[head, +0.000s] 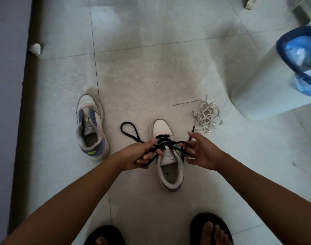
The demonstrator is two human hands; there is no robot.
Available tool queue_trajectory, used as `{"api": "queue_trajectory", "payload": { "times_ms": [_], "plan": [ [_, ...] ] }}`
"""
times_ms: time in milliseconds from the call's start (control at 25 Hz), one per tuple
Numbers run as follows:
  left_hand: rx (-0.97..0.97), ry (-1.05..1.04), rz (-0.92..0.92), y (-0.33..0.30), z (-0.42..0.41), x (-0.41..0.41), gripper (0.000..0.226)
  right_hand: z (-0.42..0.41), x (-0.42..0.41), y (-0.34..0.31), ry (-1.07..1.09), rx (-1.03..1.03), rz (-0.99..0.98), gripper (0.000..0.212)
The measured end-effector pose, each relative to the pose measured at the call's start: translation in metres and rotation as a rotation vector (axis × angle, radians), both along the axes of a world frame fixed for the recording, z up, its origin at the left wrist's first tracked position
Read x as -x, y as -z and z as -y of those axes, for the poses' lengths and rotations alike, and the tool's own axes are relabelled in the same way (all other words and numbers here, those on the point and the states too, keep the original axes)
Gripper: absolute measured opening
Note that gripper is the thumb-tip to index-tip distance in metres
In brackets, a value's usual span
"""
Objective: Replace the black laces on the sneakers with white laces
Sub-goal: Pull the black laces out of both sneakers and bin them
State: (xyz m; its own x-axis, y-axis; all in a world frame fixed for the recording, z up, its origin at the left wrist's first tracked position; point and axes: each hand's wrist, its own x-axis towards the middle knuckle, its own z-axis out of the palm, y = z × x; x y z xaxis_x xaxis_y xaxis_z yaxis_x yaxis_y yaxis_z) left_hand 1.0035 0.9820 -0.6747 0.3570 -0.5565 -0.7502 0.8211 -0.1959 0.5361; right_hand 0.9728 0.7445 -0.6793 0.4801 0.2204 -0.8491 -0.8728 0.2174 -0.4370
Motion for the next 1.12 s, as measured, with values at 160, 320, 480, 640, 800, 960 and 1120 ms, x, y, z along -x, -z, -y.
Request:
{"api": "queue_trajectory", "payload": {
  "times_ms": [160,320,480,640,800,960,1120],
  "plan": [
    [0.244,-0.563,-0.063,-0.002,-0.011,-0.005,0.027,0.005,-0.002,-0.001,0.272,-0.016,0.090,0.032],
    [0.250,-0.847,-0.228,0.006,-0.049,0.007,0.027,0.032,0.012,0.007,0.687,-0.137,-0.044,0.057],
    [0.183,-0.405,-0.159,-0.005,-0.038,0.003,0.048,0.009,0.009,-0.005,0.201,-0.078,0.053,0.047],
    [0.286,-0.794,-0.053,-0.017,-0.025,-0.011,0.042,0.019,-0.013,-0.029,0.702,-0.231,0.263,0.008],
    [0.304,-1.041,-0.225,-0.015,-0.046,0.002,0.028,0.048,-0.007,-0.037,0.806,-0.261,0.151,0.013],
    [0.266,-0.644,-0.212,-0.027,-0.041,0.001,0.031,0.028,-0.015,-0.043,0.501,-0.161,0.223,0.033],
    [0.144,-0.924,0.131,-0.037,-0.042,-0.026,0.050,0.046,-0.032,-0.055,0.830,0.077,0.493,0.014]
  ]
}}
